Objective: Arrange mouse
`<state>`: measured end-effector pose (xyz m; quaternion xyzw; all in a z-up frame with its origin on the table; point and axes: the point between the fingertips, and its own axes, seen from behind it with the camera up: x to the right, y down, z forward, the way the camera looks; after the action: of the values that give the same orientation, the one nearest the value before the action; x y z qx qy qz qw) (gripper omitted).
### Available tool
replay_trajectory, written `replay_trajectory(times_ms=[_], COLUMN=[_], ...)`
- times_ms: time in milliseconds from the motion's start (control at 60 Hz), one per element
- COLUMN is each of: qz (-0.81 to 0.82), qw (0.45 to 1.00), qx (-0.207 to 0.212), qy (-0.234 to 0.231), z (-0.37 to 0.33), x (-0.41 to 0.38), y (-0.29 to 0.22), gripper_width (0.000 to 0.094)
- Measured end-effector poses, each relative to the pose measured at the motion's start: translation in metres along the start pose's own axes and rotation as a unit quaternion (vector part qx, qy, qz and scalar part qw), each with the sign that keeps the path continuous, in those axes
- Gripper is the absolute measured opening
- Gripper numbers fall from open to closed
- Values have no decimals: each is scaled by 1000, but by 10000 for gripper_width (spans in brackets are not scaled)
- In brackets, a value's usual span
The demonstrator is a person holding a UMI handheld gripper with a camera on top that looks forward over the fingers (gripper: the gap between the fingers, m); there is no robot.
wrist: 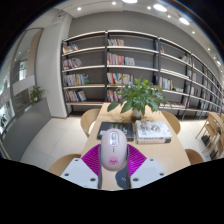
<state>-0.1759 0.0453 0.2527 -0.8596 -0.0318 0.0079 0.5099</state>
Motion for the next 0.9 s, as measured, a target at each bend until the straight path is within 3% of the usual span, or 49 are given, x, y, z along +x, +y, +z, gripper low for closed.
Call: replay_trajectory(times_ms=[83,183,317,467,600,650,850,900], qz=[4,15,14,16,22,19,23,19], qw=[1000,1000,996,985,976,978,978,976], qx=[19,1,-81,-175,-215,-205,-205,-215], qy=[12,20,27,4,-6,-6,0,0], z=[21,55,97,125,127,132,134,130], x=[36,81,122,128,128,128,130,128], y=[-30,-23,69,176,229,236,235,236], gripper_width=[320,320,320,320,321,335,479,600])
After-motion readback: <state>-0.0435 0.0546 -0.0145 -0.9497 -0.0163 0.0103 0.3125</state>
